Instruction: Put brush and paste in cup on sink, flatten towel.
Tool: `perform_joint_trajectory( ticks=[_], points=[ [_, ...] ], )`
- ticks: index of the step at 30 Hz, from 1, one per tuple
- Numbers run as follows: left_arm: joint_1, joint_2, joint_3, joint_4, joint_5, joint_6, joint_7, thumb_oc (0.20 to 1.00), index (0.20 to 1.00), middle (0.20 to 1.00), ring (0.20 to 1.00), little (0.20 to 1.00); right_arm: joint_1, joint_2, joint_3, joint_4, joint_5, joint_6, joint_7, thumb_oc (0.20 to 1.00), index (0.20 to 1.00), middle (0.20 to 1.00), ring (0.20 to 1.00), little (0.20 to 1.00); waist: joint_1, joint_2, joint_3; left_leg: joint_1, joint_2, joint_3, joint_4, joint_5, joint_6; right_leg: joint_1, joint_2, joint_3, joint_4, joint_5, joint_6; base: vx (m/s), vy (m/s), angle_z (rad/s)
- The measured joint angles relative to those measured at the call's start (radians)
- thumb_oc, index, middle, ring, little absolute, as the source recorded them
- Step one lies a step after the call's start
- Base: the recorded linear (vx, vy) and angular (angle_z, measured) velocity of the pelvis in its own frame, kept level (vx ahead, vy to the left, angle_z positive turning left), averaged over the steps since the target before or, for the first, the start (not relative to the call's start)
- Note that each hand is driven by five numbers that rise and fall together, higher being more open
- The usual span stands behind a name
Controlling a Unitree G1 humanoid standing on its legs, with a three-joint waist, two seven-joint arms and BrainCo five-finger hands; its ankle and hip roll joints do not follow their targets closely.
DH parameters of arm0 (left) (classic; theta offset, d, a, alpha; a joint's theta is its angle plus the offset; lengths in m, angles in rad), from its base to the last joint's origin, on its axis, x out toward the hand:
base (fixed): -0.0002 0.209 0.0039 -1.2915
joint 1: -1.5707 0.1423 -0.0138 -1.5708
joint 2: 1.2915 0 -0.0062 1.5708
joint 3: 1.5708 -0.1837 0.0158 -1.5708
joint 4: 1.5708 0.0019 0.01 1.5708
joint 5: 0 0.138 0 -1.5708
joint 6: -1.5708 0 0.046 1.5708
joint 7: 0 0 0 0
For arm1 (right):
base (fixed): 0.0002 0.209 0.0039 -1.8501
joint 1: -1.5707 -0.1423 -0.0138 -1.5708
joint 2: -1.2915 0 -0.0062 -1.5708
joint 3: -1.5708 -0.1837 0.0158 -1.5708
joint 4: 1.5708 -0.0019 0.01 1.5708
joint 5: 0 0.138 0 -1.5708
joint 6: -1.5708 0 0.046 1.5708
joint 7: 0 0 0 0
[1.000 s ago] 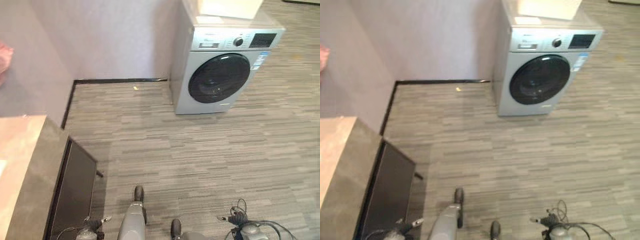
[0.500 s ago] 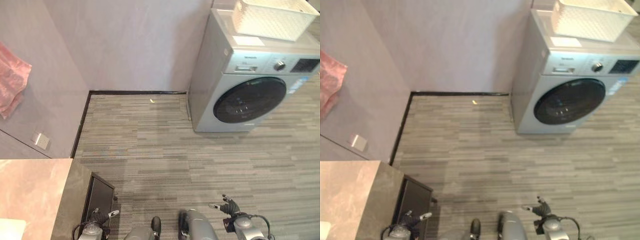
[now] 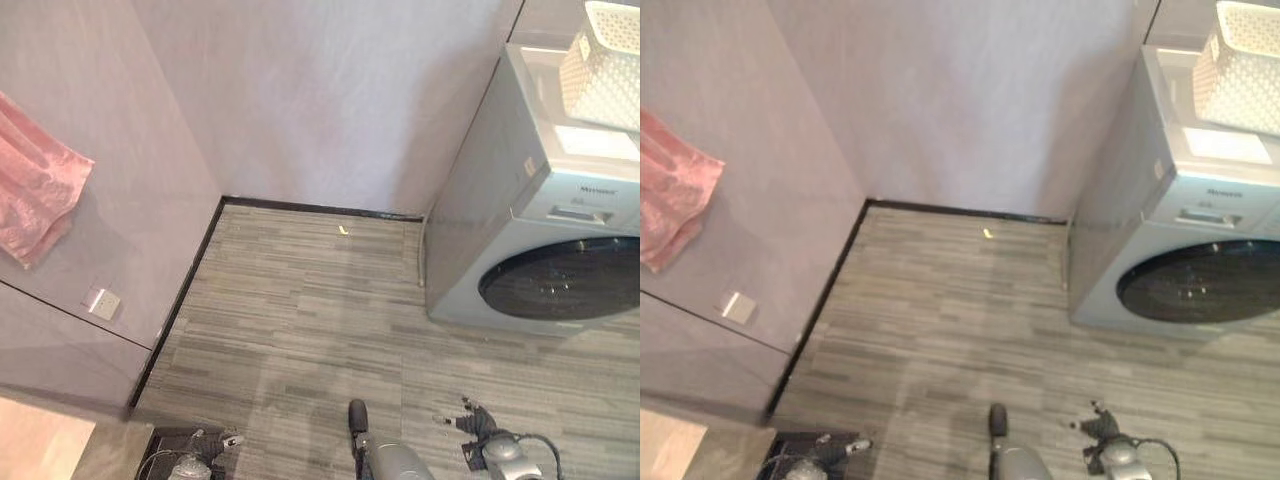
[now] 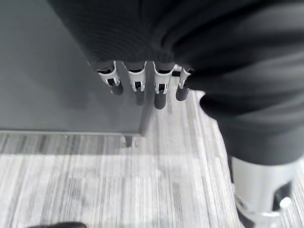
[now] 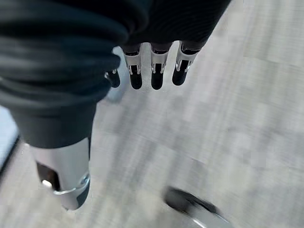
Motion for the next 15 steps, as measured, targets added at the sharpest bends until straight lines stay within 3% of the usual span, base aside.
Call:
perform_joint_trajectory(
  ticks=[1,2,4,5,7,8,9,10,12,13,15],
  points=[
    [0.0,0.002,0.0,0.0,0.0,-0.001,0.0,1.0,1.0,1.0,1.0,1.0,0.006,-0.005,0.003,0.002,0.0,-0.001,0.0,1.0,1.0,1.0,1.0,1.0,0.002,-0.007,-0.004,-0.001,-0.001,-0.006,0.028,-0.002,-0.03,0.012,0.005,-0.008,-0.001,0.006,-0.013,0.3,-0.189,0.29],
    [0.005,0.001,0.0,-0.014,-0.004,0.0,0.0,1.0,1.0,1.0,1.0,1.0,0.003,-0.013,0.005,-0.002,-0.002,0.001,0.001,1.0,1.0,1.0,1.0,1.0,0.01,-0.014,-0.021,-0.015,0.021,-0.031,0.069,0.012,-0.06,0.032,0.019,-0.027,0.002,-0.032,-0.017,0.28,-0.192,0.33],
    [0.008,0.0,0.0,-0.036,-0.01,-0.001,-0.001,1.0,1.0,1.0,1.0,1.0,0.03,-0.021,0.005,-0.007,-0.003,0.002,0.001,1.0,1.0,1.0,1.0,1.0,0.009,-0.03,-0.032,-0.038,0.03,-0.026,0.13,0.024,-0.093,0.047,0.032,-0.046,-0.002,-0.047,-0.038,0.25,-0.22,0.39],
    [0.002,0.0,0.001,-0.059,-0.013,0.0,-0.001,1.0,1.0,1.0,1.0,1.0,0.052,-0.021,0.001,-0.013,-0.002,0.001,0.001,1.0,1.0,1.0,1.0,1.0,0.02,-0.054,-0.025,-0.145,0.014,0.006,0.364,0.063,-0.152,0.079,0.033,-0.061,-0.02,-0.049,-0.069,0.18,-0.211,0.2],
    [0.002,0.0,0.0,-0.076,-0.021,0.0,-0.001,1.0,1.0,1.0,1.0,1.0,0.058,-0.018,0.002,-0.002,-0.003,0.001,0.0,1.0,1.0,1.0,1.0,1.0,0.052,-0.08,-0.012,-0.263,-0.017,0.015,0.561,0.1,-0.15,0.098,0.039,-0.054,-0.005,-0.072,-0.102,0.13,-0.192,-0.01],
    [-0.005,0.002,-0.001,-0.081,-0.021,0.0,-0.001,1.0,1.0,1.0,1.0,1.0,0.052,-0.019,0.011,0.001,-0.003,0.002,-0.002,1.0,1.0,1.0,1.0,1.0,0.061,-0.093,-0.002,-0.335,-0.027,0.033,0.645,0.112,-0.122,0.109,0.037,-0.054,-0.005,-0.084,-0.117,0.16,-0.162,0.06],
    [-0.027,0.018,-0.005,-0.088,-0.021,0.001,0.0,1.0,1.0,1.0,1.0,1.0,0.049,-0.013,0.02,0.002,-0.003,0.009,-0.002,1.0,1.0,1.0,1.0,1.0,0.078,-0.136,0.024,-0.453,-0.014,0.123,0.673,0.1,-0.075,0.123,0.019,-0.057,-0.018,-0.1,-0.135,0.18,-0.108,0.29],
    [-0.039,0.028,-0.011,-0.1,-0.021,0.001,-0.001,1.0,1.0,1.0,1.0,1.0,0.049,-0.012,0.016,0.006,-0.004,0.013,-0.004,1.0,1.0,1.0,1.0,1.0,0.077,-0.157,0.039,-0.531,0.009,0.191,0.648,0.085,-0.046,0.131,0.009,-0.068,-0.036,-0.1,-0.131,0.26,-0.061,0.31],
    [-0.049,0.033,-0.021,-0.111,-0.021,0.002,-0.002,1.0,1.0,1.0,1.0,1.0,0.047,-0.018,0.001,0.017,-0.02,0.023,-0.018,1.0,1.0,1.0,1.0,1.0,0.084,-0.158,0.064,-0.616,0.023,0.261,0.494,0.084,-0.044,0.157,0.006,-0.08,-0.066,-0.105,-0.107,0.28,0.009,0.3],
    [-0.052,0.036,-0.048,-0.12,-0.021,0.001,-0.003,1.0,1.0,1.0,1.0,1.0,0.044,-0.034,0.0,0.032,-0.04,0.026,-0.023,1.0,1.0,1.0,1.0,1.0,0.095,-0.147,0.079,-0.622,0.032,0.311,0.241,0.116,-0.038,0.172,0.007,-0.082,-0.098,-0.098,-0.105,0.28,0.038,0.01],
    [-0.054,0.036,-0.044,-0.124,-0.021,0.002,-0.004,1.0,1.0,1.0,1.0,1.0,0.035,-0.055,-0.002,0.035,-0.049,0.026,-0.026,1.0,1.0,1.0,1.0,1.0,0.117,-0.103,0.085,-0.609,0.043,0.348,-0.114,0.195,-0.046,0.212,0.022,-0.082,-0.144,-0.094,-0.076,0.4,0.075,-0.23]
  ],
)
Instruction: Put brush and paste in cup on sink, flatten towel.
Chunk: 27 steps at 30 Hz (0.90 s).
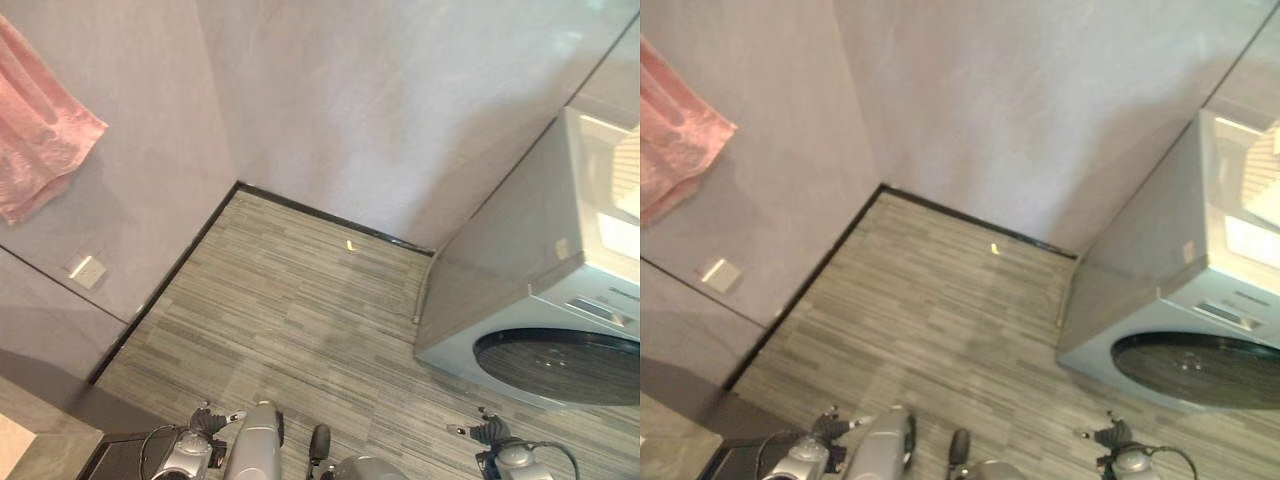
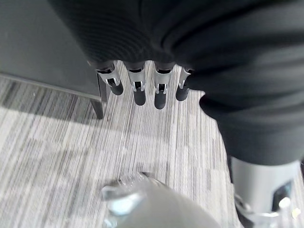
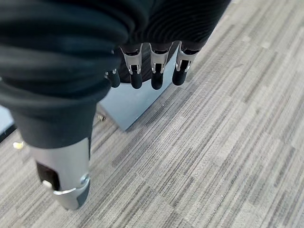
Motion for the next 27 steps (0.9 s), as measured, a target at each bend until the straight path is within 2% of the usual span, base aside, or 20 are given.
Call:
perform_joint_trajectory(
  ticks=[1,2,4,6,7,8,9,10,11,12,13,15,16,17,19,21,22,23,25,27],
  points=[
    [-0.001,0.004,0.005,-0.004,0.0,0.0,0.0,1.0,1.0,1.0,1.0,1.0,-0.003,-0.004,0.0,0.0,-0.001,0.001,-0.001,1.0,1.0,1.0,1.0,1.0,0.004,0.006,0.011,0.002,0.003,0.01,-0.051,0.022,0.003,0.01,0.001,0.0,0.0,0.006,-0.004,0.44,0.087,-0.22],
    [0.011,0.006,0.016,-0.009,0.0,0.001,0.0,1.0,1.0,1.0,1.0,1.0,-0.001,-0.007,0.001,0.001,-0.012,-0.004,-0.01,1.0,1.0,1.0,1.0,1.0,-0.001,0.023,0.017,0.007,0.029,0.073,-0.142,0.06,-0.008,0.046,0.008,-0.006,-0.003,-0.013,0.019,0.18,0.031,-0.06],
    [0.009,0.006,0.011,-0.018,0.002,-0.002,-0.002,1.0,1.0,1.0,1.0,1.0,0.028,-0.013,0.0,-0.003,-0.028,-0.001,-0.017,1.0,1.0,1.0,1.0,1.0,-0.014,0.031,0.016,0.016,0.034,0.149,-0.122,0.089,0.007,0.079,0.005,-0.035,0.005,-0.027,0.023,0.09,0.016,0.2],
    [0.009,0.006,0.01,-0.028,0.002,-0.002,-0.001,1.0,1.0,1.0,1.0,1.0,0.048,-0.014,0.0,-0.004,-0.03,-0.001,-0.017,1.0,1.0,1.0,1.0,1.0,-0.012,0.023,0.007,0.027,0.032,0.146,-0.075,0.106,0.025,0.097,-0.005,-0.033,0.005,-0.043,0.038,0.19,0.075,-0.03],
    [0.019,0.003,0.008,-0.028,0.002,-0.001,-0.002,1.0,1.0,1.0,1.0,1.0,0.049,-0.02,0.0,-0.007,-0.03,-0.001,-0.017,1.0,1.0,1.0,1.0,1.0,-0.013,0.033,0.0,0.066,0.028,0.144,-0.067,0.102,0.033,0.111,-0.002,-0.017,0.006,-0.064,0.062,0.37,0.15,-0.12],
    [0.029,0.008,0.007,-0.025,0.002,-0.002,-0.007,1.0,1.0,1.0,1.0,1.0,0.046,-0.026,-0.004,-0.032,-0.033,0.012,-0.015,1.0,1.0,1.0,1.0,1.0,-0.023,0.033,-0.002,0.125,0.019,0.142,-0.105,0.138,0.101,0.146,-0.008,0.0,0.005,-0.098,0.082,0.93,0.536,-0.25],
    [0.049,0.022,0.026,-0.011,0.003,0.002,-0.007,1.0,1.0,1.0,1.0,1.0,0.04,-0.012,-0.003,-0.064,-0.041,0.01,-0.016,1.0,1.0,1.0,1.0,1.0,-0.028,-0.005,-0.012,0.164,0.001,0.154,-0.104,0.15,0.124,0.162,-0.041,0.019,0.044,-0.125,0.116,0.66,0.464,-0.35],
    [0.057,0.027,0.031,-0.002,0.005,0.002,-0.007,1.0,1.0,1.0,1.0,1.0,0.028,-0.003,-0.002,-0.074,-0.042,0.011,-0.016,1.0,1.0,1.0,1.0,1.0,-0.03,-0.027,-0.026,0.18,-0.017,0.148,-0.09,0.142,0.134,0.163,-0.064,0.037,0.074,-0.132,0.129,0.74,0.539,-0.64],
    [0.05,0.024,0.034,0.034,0.01,-0.002,-0.006,1.0,1.0,1.0,1.0,1.0,0.015,0.007,0.002,-0.076,-0.049,0.011,-0.015,1.0,1.0,1.0,1.0,1.0,-0.022,-0.037,-0.032,0.196,-0.025,0.164,-0.084,0.119,0.153,0.14,-0.082,0.062,0.151,-0.154,0.148,0.18,0.152,-0.8],
    [0.064,0.013,0.047,0.029,0.013,0.007,-0.006,1.0,1.0,1.0,1.0,1.0,0.004,0.022,0.002,-0.11,-0.062,0.006,-0.016,1.0,1.0,1.0,1.0,1.0,-0.009,-0.024,-0.039,0.229,-0.007,0.235,-0.092,0.081,0.165,0.075,-0.088,0.062,0.316,-0.163,0.165,0.23,0.261,-0.65],
    [0.068,0.007,0.033,0.02,0.013,0.005,-0.007,1.0,1.0,1.0,1.0,1.0,0.019,0.022,0.018,-0.133,-0.068,-0.001,-0.013,1.0,1.0,1.0,1.0,1.0,-0.01,-0.009,-0.059,0.242,0.001,0.217,-0.104,0.08,0.157,0.017,-0.102,0.057,0.44,-0.169,0.195,0.14,0.184,-0.24],
    [0.064,0.016,0.022,0.0,0.014,-0.003,-0.006,1.0,1.0,1.0,1.0,1.0,0.051,0.031,0.032,-0.163,-0.072,-0.007,-0.012,1.0,1.0,1.0,1.0,1.0,-0.013,-0.021,-0.094,0.263,-0.047,0.189,-0.117,0.077,0.179,-0.084,-0.151,0.075,0.67,-0.16,0.245,0.23,0.214,0.34],
    [0.053,0.032,0.002,-0.013,0.014,-0.001,-0.004,1.0,1.0,1.0,1.0,1.0,0.056,0.045,0.035,-0.162,-0.078,-0.004,-0.012,1.0,1.0,1.0,1.0,1.0,-0.02,-0.039,-0.095,0.276,-0.086,0.169,-0.124,0.085,0.206,-0.131,-0.196,0.063,0.8,-0.162,0.253,0.36,0.194,0.81],
    [0.006,0.037,-0.012,-0.012,0.016,-0.002,0.003,1.0,1.0,1.0,1.0,1.0,0.049,0.049,0.049,-0.17,-0.082,-0.003,-0.008,1.0,1.0,1.0,1.0,1.0,-0.03,-0.026,-0.074,0.297,-0.117,0.113,-0.13,0.062,0.261,-0.225,-0.188,0.078,0.888,-0.186,0.25,0.29,0.122,1.0],
    [-0.015,0.037,-0.018,-0.017,0.016,0.0,0.003,1.0,1.0,1.0,1.0,1.0,0.023,0.052,0.05,-0.18,-0.088,-0.006,-0.004,1.0,1.0,1.0,1.0,1.0,-0.047,0.01,-0.042,0.316,-0.116,0.071,-0.139,0.069,0.246,-0.301,-0.141,0.08,0.84,-0.204,0.228,0.3,0.0,0.91],
    [-0.009,0.039,-0.017,-0.014,0.016,-0.002,0.006,1.0,1.0,1.0,1.0,1.0,0.026,0.052,0.065,-0.177,-0.092,-0.006,0.007,1.0,1.0,1.0,1.0,1.0,-0.039,0.03,-0.031,0.362,-0.148,0.018,-0.152,0.029,0.201,-0.355,-0.121,0.077,0.672,-0.199,0.223,0.46,-0.07,0.78],
    [-0.015,0.034,-0.018,-0.006,0.019,0.001,0.006,1.0,1.0,1.0,1.0,1.0,0.035,0.043,0.096,-0.177,-0.11,-0.007,0.006,1.0,1.0,1.0,1.0,1.0,-0.056,0.036,-0.03,0.369,-0.151,-0.015,-0.151,0.02,0.197,-0.348,-0.095,0.094,0.562,-0.185,0.205,0.36,-0.078,1.37],
    [-0.03,0.033,-0.027,0.026,0.035,0.002,0.006,1.0,1.0,1.0,1.0,1.0,0.069,0.021,0.166,-0.214,-0.156,-0.006,0.009,1.0,1.0,1.0,1.0,1.0,-0.072,0.06,-0.031,0.37,-0.151,-0.092,-0.131,-0.008,0.154,-0.345,-0.01,0.196,0.325,-0.143,0.188,0.27,-0.062,1.64],
    [-0.02,0.042,-0.025,0.025,0.062,0.003,0.005,1.0,1.0,1.0,1.0,1.0,0.106,0.021,0.174,-0.249,-0.189,-0.008,0.011,1.0,1.0,1.0,1.0,1.0,-0.079,0.046,-0.023,0.393,-0.16,-0.118,-0.12,-0.027,0.168,-0.342,0.014,0.235,0.184,-0.046,0.196,0.32,-0.098,1.46],
    [-0.005,0.032,-0.031,0.05,0.088,0.001,0.004,1.0,1.0,1.0,1.0,1.0,0.148,0.019,0.14,-0.29,-0.19,-0.006,0.012,1.0,1.0,1.0,1.0,1.0,-0.111,0.03,-0.016,0.442,-0.201,-0.245,-0.12,-0.024,0.17,-0.342,0.019,0.268,0.134,0.036,0.202,0.28,-0.122,1.79]
  ],
)
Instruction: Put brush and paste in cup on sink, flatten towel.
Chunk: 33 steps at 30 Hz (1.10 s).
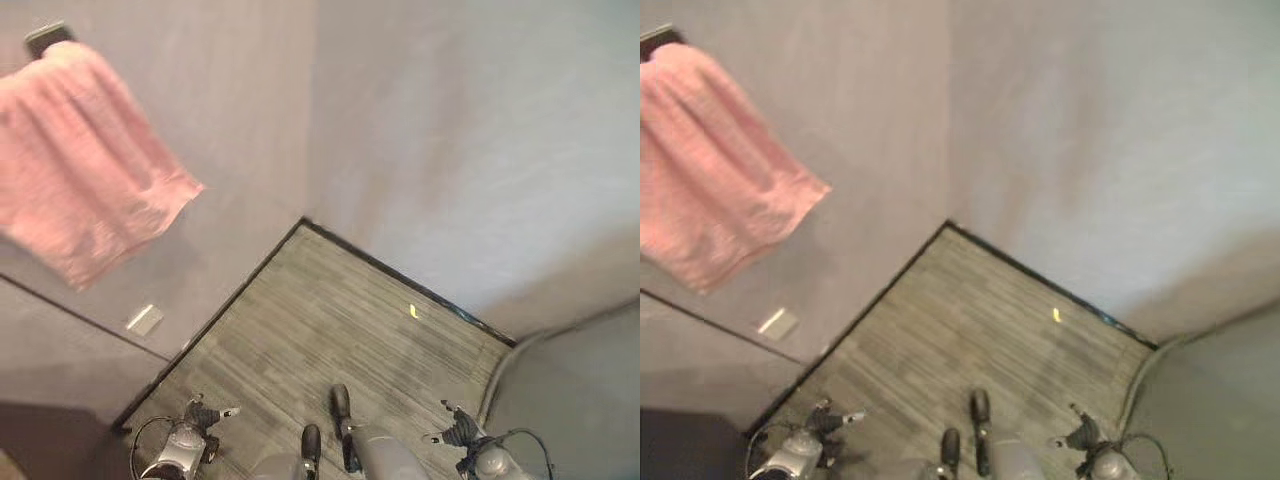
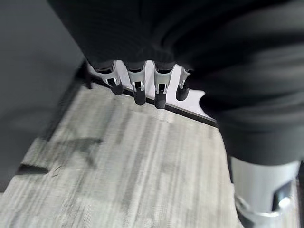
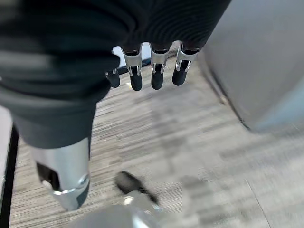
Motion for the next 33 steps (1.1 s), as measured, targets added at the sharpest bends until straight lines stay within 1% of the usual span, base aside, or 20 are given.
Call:
perform_joint_trajectory(
  ticks=[1,2,4,5,6,8,9,11,14,16,17,19,20,22,23,26,27,29,30,33],
  points=[
    [0.007,-0.012,-0.014,0.013,0.013,-0.003,-0.002,1.0,1.0,1.0,1.0,1.0,0.028,0.0,-0.017,0.009,0.002,-0.002,0.003,1.0,1.0,1.0,1.0,1.0,-0.029,-0.003,0.0,0.043,-0.018,-0.101,-0.017,-0.011,-0.014,0.024,0.006,0.03,-0.009,0.047,-0.028,0.19,-0.105,2.17],
    [0.019,-0.012,-0.017,0.007,0.013,-0.005,-0.002,1.0,1.0,1.0,1.0,1.0,0.032,0.001,-0.017,0.035,0.003,-0.001,0.005,1.0,1.0,1.0,1.0,1.0,-0.031,-0.025,-0.011,0.079,-0.032,-0.121,-0.029,-0.013,-0.014,0.034,0.003,0.033,-0.014,0.081,-0.055,0.2,-0.115,1.76],
    [0.062,-0.004,-0.012,0.004,0.013,-0.004,-0.001,1.0,1.0,1.0,1.0,1.0,0.024,0.001,-0.025,0.058,0.003,-0.002,0.014,1.0,1.0,1.0,1.0,1.0,-0.004,-0.043,-0.032,0.104,-0.055,-0.135,-0.041,-0.033,0.01,0.04,-0.007,0.032,0.012,0.114,-0.059,0.15,-0.096,0.57],
    [0.093,-0.001,-0.012,0.009,0.012,-0.003,0.0,1.0,1.0,1.0,1.0,1.0,-0.013,-0.001,-0.027,0.084,-0.001,-0.004,0.015,1.0,1.0,1.0,1.0,1.0,0.018,-0.049,-0.045,0.116,-0.069,-0.169,-0.014,-0.063,-0.015,0.067,-0.025,-0.001,0.01,0.15,-0.126,0.18,-0.125,0.65],
    [0.095,-0.003,-0.014,0.009,0.012,-0.003,-0.002,1.0,1.0,1.0,1.0,1.0,-0.04,-0.005,-0.028,0.091,-0.002,-0.003,0.015,1.0,1.0,1.0,1.0,1.0,0.015,-0.034,-0.037,0.097,-0.067,-0.168,0.023,-0.067,-0.054,0.075,-0.034,-0.014,0.005,0.139,-0.13,0.22,-0.169,0.9],
    [0.079,-0.004,-0.005,0.008,0.006,-0.004,0.0,1.0,1.0,1.0,1.0,1.0,-0.067,-0.019,-0.013,0.095,-0.009,-0.002,0.018,1.0,1.0,1.0,1.0,1.0,0.027,-0.019,-0.032,0.056,-0.071,-0.135,0.13,-0.101,-0.107,0.105,-0.047,-0.059,-0.024,0.123,-0.151,0.11,-0.107,0.9],
    [0.078,0.003,0.002,-0.008,-0.001,-0.004,0.001,1.0,1.0,1.0,1.0,1.0,-0.098,-0.02,-0.003,0.09,-0.028,-0.004,0.019,1.0,1.0,1.0,1.0,1.0,0.036,-0.018,-0.031,0.005,-0.071,-0.064,0.252,-0.14,-0.122,0.134,-0.051,-0.075,-0.047,0.113,-0.169,0.14,-0.14,0.86],
    [0.08,0.009,0.028,-0.033,-0.009,-0.006,0.002,1.0,1.0,1.0,1.0,1.0,-0.128,-0.022,-0.002,0.058,-0.047,-0.01,0.02,1.0,1.0,1.0,1.0,1.0,0.055,-0.027,-0.019,-0.068,-0.026,0.042,0.43,-0.151,-0.115,0.185,-0.051,-0.114,-0.068,0.088,-0.199,0.1,-0.14,0.79],
    [0.045,0.005,0.035,-0.056,-0.034,-0.005,0.003,1.0,1.0,1.0,1.0,1.0,-0.149,-0.039,-0.003,0.005,-0.074,-0.021,0.018,1.0,1.0,1.0,1.0,1.0,0.064,-0.043,0.01,-0.221,0.057,0.137,0.704,-0.123,-0.161,0.213,-0.055,-0.193,-0.057,0.034,-0.221,0.11,-0.097,0.7],
    [0.041,0.007,0.033,-0.074,-0.041,-0.003,0.004,1.0,1.0,1.0,1.0,1.0,-0.159,-0.037,-0.002,0.006,-0.073,-0.018,0.017,1.0,1.0,1.0,1.0,1.0,0.067,-0.057,0.019,-0.269,0.121,0.205,0.668,-0.127,-0.156,0.228,-0.072,-0.233,-0.074,0.028,-0.219,0.19,0.013,0.8],
    [0.019,0.004,0.026,-0.08,-0.041,-0.003,0.004,1.0,1.0,1.0,1.0,1.0,-0.144,-0.037,-0.008,0.006,-0.073,-0.015,0.015,1.0,1.0,1.0,1.0,1.0,0.021,-0.069,0.026,-0.285,0.224,0.36,0.538,-0.123,-0.151,0.264,-0.089,-0.296,-0.113,0.025,-0.209,0.21,0.107,1.12],
    [0.015,0.002,0.024,-0.118,-0.04,-0.005,0.005,1.0,1.0,1.0,1.0,1.0,-0.144,-0.031,-0.009,0.019,-0.073,0.0,0.014,1.0,1.0,1.0,1.0,1.0,0.04,-0.068,0.032,-0.281,0.27,0.369,0.352,-0.104,-0.174,0.279,-0.089,-0.292,-0.118,0.009,-0.182,0.14,0.063,0.41],
    [0.01,-0.003,0.024,-0.117,-0.04,-0.004,0.009,1.0,1.0,1.0,1.0,1.0,-0.151,-0.033,-0.008,0.026,-0.073,-0.001,0.014,1.0,1.0,1.0,1.0,1.0,0.038,-0.049,0.037,-0.263,0.283,0.32,0.191,-0.056,-0.19,0.293,-0.083,-0.295,-0.123,0.018,-0.183,0.24,0.216,-0.23],
    [0.012,-0.002,0.024,-0.118,-0.039,-0.003,0.016,1.0,1.0,1.0,1.0,1.0,-0.147,-0.036,-0.009,0.027,-0.073,-0.001,0.014,1.0,1.0,1.0,1.0,1.0,0.038,-0.028,0.037,-0.273,0.29,0.306,0.163,0.003,-0.177,0.309,-0.085,-0.286,-0.122,0.009,-0.17,0.32,0.303,-0.18],
    [0.012,0.001,0.001,-0.117,-0.037,-0.003,0.023,1.0,1.0,1.0,1.0,1.0,-0.136,-0.034,-0.015,0.028,-0.073,-0.001,0.012,1.0,1.0,1.0,1.0,1.0,0.033,-0.011,0.039,-0.274,0.296,0.309,0.169,0.015,-0.19,0.323,-0.082,-0.291,-0.123,-0.003,-0.132,0.21,0.255,0.01],
    [0.024,-0.002,-0.011,-0.103,-0.03,-0.003,0.026,1.0,1.0,1.0,1.0,1.0,-0.13,-0.034,-0.004,0.057,-0.072,0.007,0.015,1.0,1.0,1.0,1.0,1.0,0.015,0.021,0.022,-0.228,0.285,0.27,0.092,0.066,-0.182,0.344,-0.081,-0.283,-0.091,-0.042,-0.102,0.22,0.302,-0.14],
    [0.028,-0.003,-0.011,-0.102,-0.027,-0.003,0.026,1.0,1.0,1.0,1.0,1.0,-0.134,-0.029,-0.005,0.062,-0.072,0.008,0.015,1.0,1.0,1.0,1.0,1.0,0.018,0.022,0.019,-0.184,0.25,0.263,0.039,0.102,-0.13,0.348,-0.101,-0.259,-0.073,-0.058,-0.079,0.18,0.292,-0.39],
    [0.034,-0.001,-0.01,-0.107,-0.026,-0.003,0.027,1.0,1.0,1.0,1.0,1.0,-0.135,-0.017,-0.004,0.052,-0.072,0.007,0.015,1.0,1.0,1.0,1.0,1.0,0.019,0.007,0.014,-0.144,0.213,0.287,0.005,0.101,-0.098,0.346,-0.145,-0.237,-0.037,-0.073,-0.053,0.16,0.302,-0.3],
    [0.035,-0.004,-0.01,-0.105,-0.025,-0.003,0.027,1.0,1.0,1.0,1.0,1.0,-0.138,-0.01,-0.004,0.048,-0.072,0.007,0.015,1.0,1.0,1.0,1.0,1.0,0.02,0.012,0.015,-0.11,0.198,0.309,-0.021,0.09,-0.067,0.321,-0.174,-0.225,0.047,-0.095,-0.032,0.1,0.197,-0.22],
    [0.039,0.002,-0.013,-0.107,-0.006,-0.004,0.029,1.0,1.0,1.0,1.0,1.0,-0.135,-0.004,-0.004,0.018,-0.071,0.002,0.015,1.0,1.0,1.0,1.0,1.0,0.018,0.029,0.001,-0.073,0.18,0.315,-0.035,0.083,-0.034,0.241,-0.209,-0.209,0.258,-0.123,-0.017,0.09,0.176,-0.03]
  ],
)
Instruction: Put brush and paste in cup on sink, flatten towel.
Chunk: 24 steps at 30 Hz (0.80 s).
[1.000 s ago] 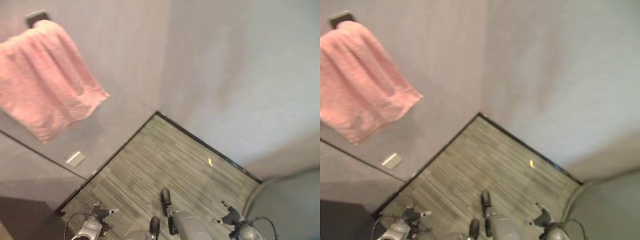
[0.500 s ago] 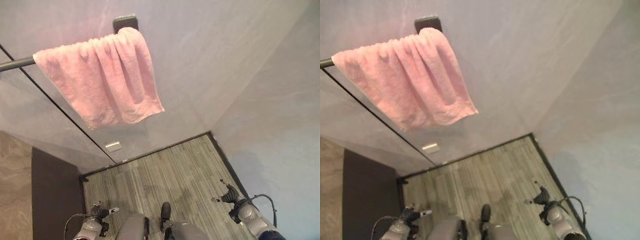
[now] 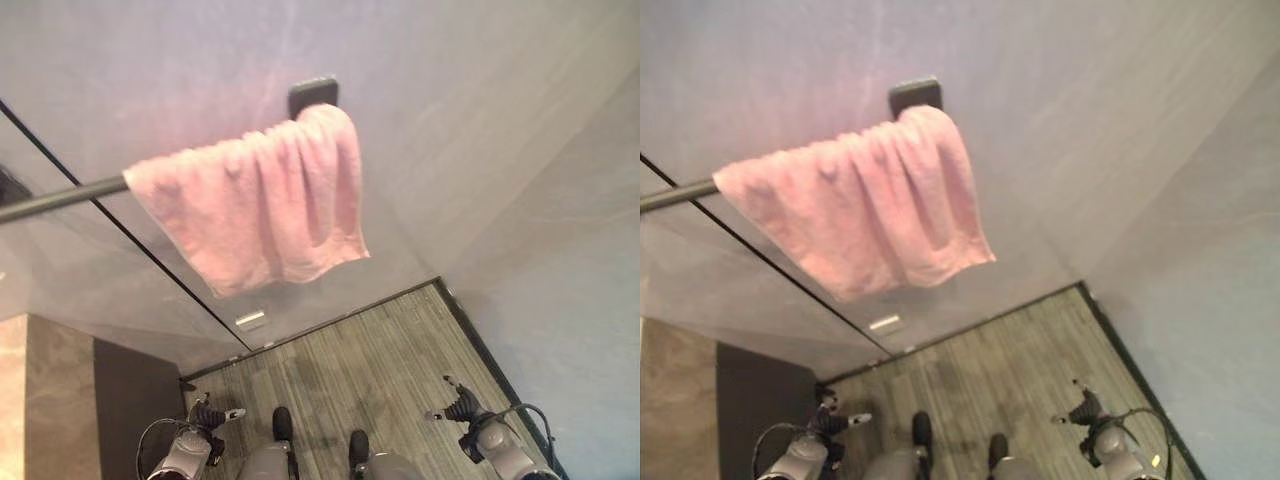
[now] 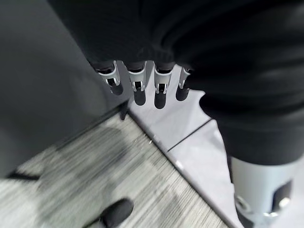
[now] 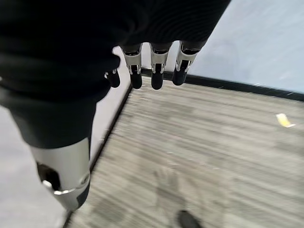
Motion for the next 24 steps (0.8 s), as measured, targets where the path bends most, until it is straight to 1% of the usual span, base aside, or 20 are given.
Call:
perform_joint_trajectory(
  ticks=[1,2,3,4,5,6,8,9,10,11,12,13,14,15,16,17,18,19,20,24],
  points=[
    [0.0,0.006,0.0,-0.001,0.004,-0.001,0.0,1.0,1.0,1.0,1.0,1.0,0.008,0.003,0.001,-0.009,0.0,-0.002,0.0,1.0,1.0,1.0,1.0,1.0,0.0,-0.002,-0.007,0.001,-0.012,-0.001,0.004,-0.006,0.006,-0.024,-0.013,0.008,0.055,-0.014,0.004,0.15,0.275,0.15],
    [0.009,0.027,-0.005,-0.018,0.009,0.001,0.0,1.0,1.0,1.0,1.0,1.0,0.027,0.014,-0.029,-0.059,0.018,-0.003,0.002,1.0,1.0,1.0,1.0,1.0,-0.001,-0.012,-0.006,0.004,-0.036,-0.015,0.018,-0.021,0.028,-0.118,-0.033,0.061,0.27,0.002,0.021,0.12,0.075,0.41],
    [0.017,0.046,-0.03,-0.034,0.012,0.001,0.0,1.0,1.0,1.0,1.0,1.0,0.039,0.027,-0.055,-0.083,0.039,-0.004,0.001,1.0,1.0,1.0,1.0,1.0,-0.012,-0.008,-0.008,0.017,-0.043,-0.038,0.014,-0.026,0.038,-0.175,-0.035,0.076,0.402,-0.004,0.029,0.12,0.075,0.37],
    [0.02,0.053,-0.029,-0.041,0.019,0.001,-0.001,1.0,1.0,1.0,1.0,1.0,0.049,0.025,-0.057,-0.093,0.059,-0.004,0.005,1.0,1.0,1.0,1.0,1.0,-0.003,-0.006,-0.011,0.043,-0.051,-0.055,-0.004,-0.034,0.05,-0.177,-0.005,0.092,0.362,-0.021,0.036,0.08,0.023,0.59],
    [0.027,0.057,-0.029,-0.041,0.019,0.002,-0.001,1.0,1.0,1.0,1.0,1.0,0.052,0.023,-0.058,-0.098,0.077,-0.006,0.004,1.0,1.0,1.0,1.0,1.0,-0.012,-0.009,-0.013,0.051,-0.057,-0.069,-0.009,-0.028,0.05,-0.172,0.023,0.132,0.315,-0.037,0.04,0.0,0.0,0.47],
    [0.034,0.058,-0.029,-0.04,0.019,0.002,-0.001,1.0,1.0,1.0,1.0,1.0,0.049,0.022,-0.057,-0.092,0.077,-0.006,0.004,1.0,1.0,1.0,1.0,1.0,-0.014,-0.012,-0.015,0.051,-0.064,-0.064,-0.006,-0.028,0.05,-0.178,0.035,0.138,0.279,-0.035,0.04,0.0,0.0,0.47],
    [0.039,0.056,-0.03,-0.041,0.019,0.002,-0.001,1.0,1.0,1.0,1.0,1.0,0.039,0.023,-0.055,-0.082,0.077,-0.006,0.004,1.0,1.0,1.0,1.0,1.0,-0.005,-0.01,-0.015,0.05,-0.065,-0.06,0.0,-0.032,0.054,-0.185,0.032,0.131,0.257,-0.035,0.04,0.09,0.035,0.08],
    [0.046,0.057,-0.029,-0.043,0.019,0.002,-0.003,1.0,1.0,1.0,1.0,1.0,0.035,0.022,-0.059,-0.082,0.087,-0.012,0.006,1.0,1.0,1.0,1.0,1.0,-0.003,-0.012,-0.015,0.054,-0.068,-0.074,-0.001,-0.044,0.066,-0.181,0.039,0.143,0.214,-0.036,0.041,0.13,0.037,0.01],
    [0.048,0.057,-0.029,-0.043,0.019,0.003,-0.006,1.0,1.0,1.0,1.0,1.0,0.037,0.022,-0.066,-0.082,0.096,-0.015,0.006,1.0,1.0,1.0,1.0,1.0,-0.006,-0.012,-0.016,0.055,-0.068,-0.08,0.0,-0.044,0.066,-0.166,0.038,0.16,0.171,-0.035,0.042,0.21,-0.081,0.04],
    [0.045,0.057,-0.029,-0.044,0.019,0.002,-0.008,1.0,1.0,1.0,1.0,1.0,0.037,0.019,-0.076,-0.087,0.107,-0.015,0.008,1.0,1.0,1.0,1.0,1.0,-0.007,-0.012,-0.016,0.06,-0.068,-0.084,-0.003,-0.045,0.067,-0.158,0.037,0.162,0.132,-0.035,0.039,0.22,-0.188,0.04],
    [0.046,0.056,-0.025,-0.059,0.02,0.002,-0.009,1.0,1.0,1.0,1.0,1.0,0.064,0.008,-0.11,-0.103,0.141,-0.019,0.017,1.0,1.0,1.0,1.0,1.0,-0.006,-0.007,-0.015,0.065,-0.063,-0.095,-0.005,-0.063,0.065,-0.163,0.037,0.161,0.049,-0.032,0.039,0.33,-0.362,0.06],
    [0.046,0.053,-0.021,-0.074,0.02,0.001,-0.008,1.0,1.0,1.0,1.0,1.0,0.084,-0.001,-0.14,-0.12,0.163,-0.025,0.022,1.0,1.0,1.0,1.0,1.0,-0.01,0.001,-0.015,0.062,-0.056,-0.103,0.002,-0.069,0.064,-0.146,0.038,0.161,-0.079,-0.012,0.063,0.2,-0.325,0.27],
    [0.078,0.057,0.01,-0.145,0.021,0.003,-0.022,1.0,1.0,1.0,1.0,1.0,0.108,-0.028,-0.179,-0.156,0.211,-0.025,0.045,1.0,1.0,1.0,1.0,1.0,-0.008,0.0,-0.016,0.058,-0.057,-0.123,-0.006,-0.07,0.024,-0.117,0.033,0.167,-0.178,0.033,0.084,0.14,-0.26,0.58],
    [0.132,0.059,0.062,-0.259,0.019,-0.006,-0.043,1.0,1.0,1.0,1.0,1.0,0.158,-0.069,-0.209,-0.198,0.261,-0.023,0.076,1.0,1.0,1.0,1.0,1.0,-0.008,-0.015,-0.023,0.07,-0.063,-0.148,-0.01,-0.073,0.021,-0.095,0.018,0.157,-0.197,0.058,0.081,0.04,-0.119,0.9],
    [0.219,0.1,0.084,-0.404,0.018,-0.045,-0.054,1.0,1.0,1.0,1.0,1.0,0.225,-0.148,-0.25,-0.217,0.317,-0.029,0.103,1.0,1.0,1.0,1.0,1.0,-0.002,-0.059,-0.075,0.085,-0.071,-0.176,-0.023,-0.073,0.001,-0.015,0.0,0.133,-0.293,0.119,0.072,0.03,-0.071,0.72],
    [0.236,0.124,0.079,-0.415,0.018,-0.055,-0.055,1.0,1.0,1.0,1.0,1.0,0.23,-0.158,-0.257,-0.202,0.327,-0.032,0.108,1.0,1.0,1.0,1.0,1.0,0.006,-0.073,-0.083,0.091,-0.07,-0.176,-0.02,-0.07,-0.01,0.004,0.005,0.129,-0.323,0.17,0.033,0.03,-0.077,0.58],
    [0.252,0.145,0.079,-0.388,0.018,-0.048,-0.073,1.0,1.0,1.0,1.0,1.0,0.209,-0.206,-0.295,-0.198,0.358,-0.036,0.115,1.0,1.0,1.0,1.0,1.0,0.006,-0.067,-0.094,0.087,-0.041,-0.189,-0.014,-0.077,-0.029,0.019,0.034,0.111,-0.343,0.177,0.015,0.03,-0.082,0.21],
    [0.255,0.15,0.081,-0.377,0.017,-0.039,-0.079,1.0,1.0,1.0,1.0,1.0,0.192,-0.219,-0.316,-0.199,0.364,-0.043,0.115,1.0,1.0,1.0,1.0,1.0,0.007,-0.064,-0.095,0.085,-0.029,-0.194,-0.014,-0.075,-0.037,0.02,0.045,0.106,-0.348,0.178,0.013,0.05,-0.159,0.16],
    [0.272,0.163,0.082,-0.395,0.016,-0.037,-0.092,1.0,1.0,1.0,1.0,1.0,0.164,-0.252,-0.321,-0.213,0.395,-0.043,0.136,1.0,1.0,1.0,1.0,1.0,0.012,-0.059,-0.092,0.083,-0.01,-0.197,-0.025,-0.069,-0.054,0.03,0.062,0.096,-0.376,0.191,-0.004,0.04,-0.117,0.09],
    [0.298,0.209,0.092,-0.535,0.001,-0.052,-0.133,1.0,1.0,1.0,1.0,1.0,0.137,-0.316,-0.334,-0.248,0.486,-0.048,0.183,1.0,1.0,1.0,1.0,1.0,0.014,-0.049,-0.092,0.087,0.018,-0.221,-0.043,-0.052,-0.082,0.043,0.086,0.058,-0.388,0.188,-0.018,0.04,-0.095,0.23]
  ],
)
